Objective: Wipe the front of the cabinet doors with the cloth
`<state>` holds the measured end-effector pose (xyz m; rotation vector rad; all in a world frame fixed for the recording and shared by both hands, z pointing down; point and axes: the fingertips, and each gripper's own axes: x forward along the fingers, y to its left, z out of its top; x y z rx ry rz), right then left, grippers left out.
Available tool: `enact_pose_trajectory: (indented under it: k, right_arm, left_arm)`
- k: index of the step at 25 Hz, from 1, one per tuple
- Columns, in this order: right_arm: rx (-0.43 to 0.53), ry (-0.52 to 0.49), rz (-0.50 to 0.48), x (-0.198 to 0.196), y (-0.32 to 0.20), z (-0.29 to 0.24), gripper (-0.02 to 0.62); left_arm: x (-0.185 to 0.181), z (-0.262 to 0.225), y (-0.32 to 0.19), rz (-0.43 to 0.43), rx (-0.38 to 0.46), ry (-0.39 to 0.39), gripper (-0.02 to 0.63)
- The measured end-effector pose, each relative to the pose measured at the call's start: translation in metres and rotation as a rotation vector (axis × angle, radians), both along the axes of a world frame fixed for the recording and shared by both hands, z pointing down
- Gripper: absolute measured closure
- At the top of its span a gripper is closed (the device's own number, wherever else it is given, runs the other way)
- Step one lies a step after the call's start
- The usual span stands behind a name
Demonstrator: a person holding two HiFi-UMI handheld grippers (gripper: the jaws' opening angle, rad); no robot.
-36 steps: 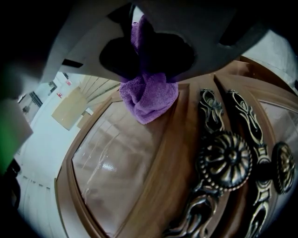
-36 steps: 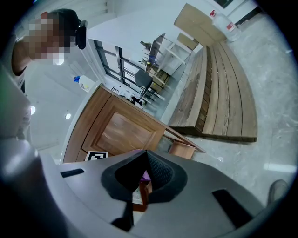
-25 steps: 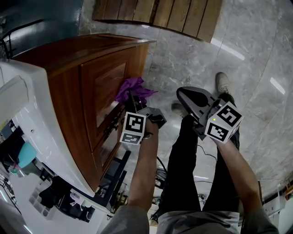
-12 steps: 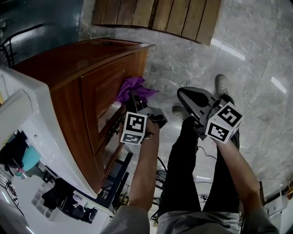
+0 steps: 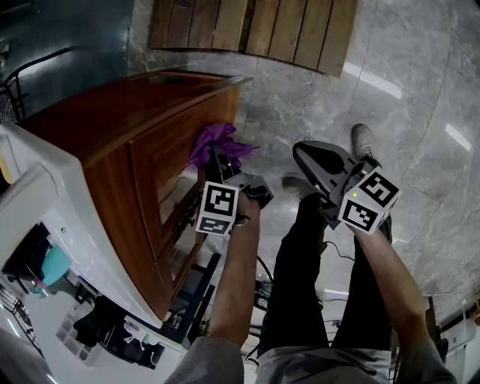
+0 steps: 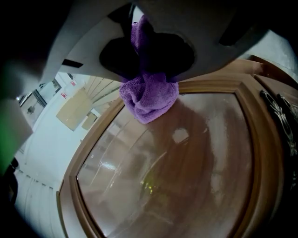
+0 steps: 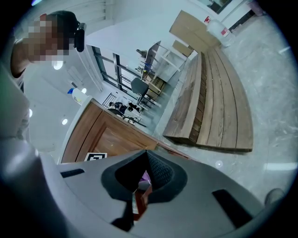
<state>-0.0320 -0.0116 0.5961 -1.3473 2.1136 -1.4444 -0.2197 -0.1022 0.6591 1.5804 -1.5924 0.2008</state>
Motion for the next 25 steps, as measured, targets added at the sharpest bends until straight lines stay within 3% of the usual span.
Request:
enact_pose_trajectory:
  k: [11, 20, 25]
  right_arm:
    - [-0.001, 0.005, 0.031, 0.018, -0.002, 0.002, 0.584]
    - [0.011, 0.016, 0.036, 0.034, -0.002, -0.005, 0.584]
    - [0.025, 0.014, 0.06, 0.045, -0.004, -0.011, 0.584]
  left_arm:
    - [0.028, -0.001, -0.022, 0.029, 0.027, 0.026, 0.538]
    - [0.056, -0.008, -0.038, 0.038, 0.058, 0.107, 0.538]
    - [0.086, -0.032, -0.038, 0.146, 0.112, 0.199, 0.538]
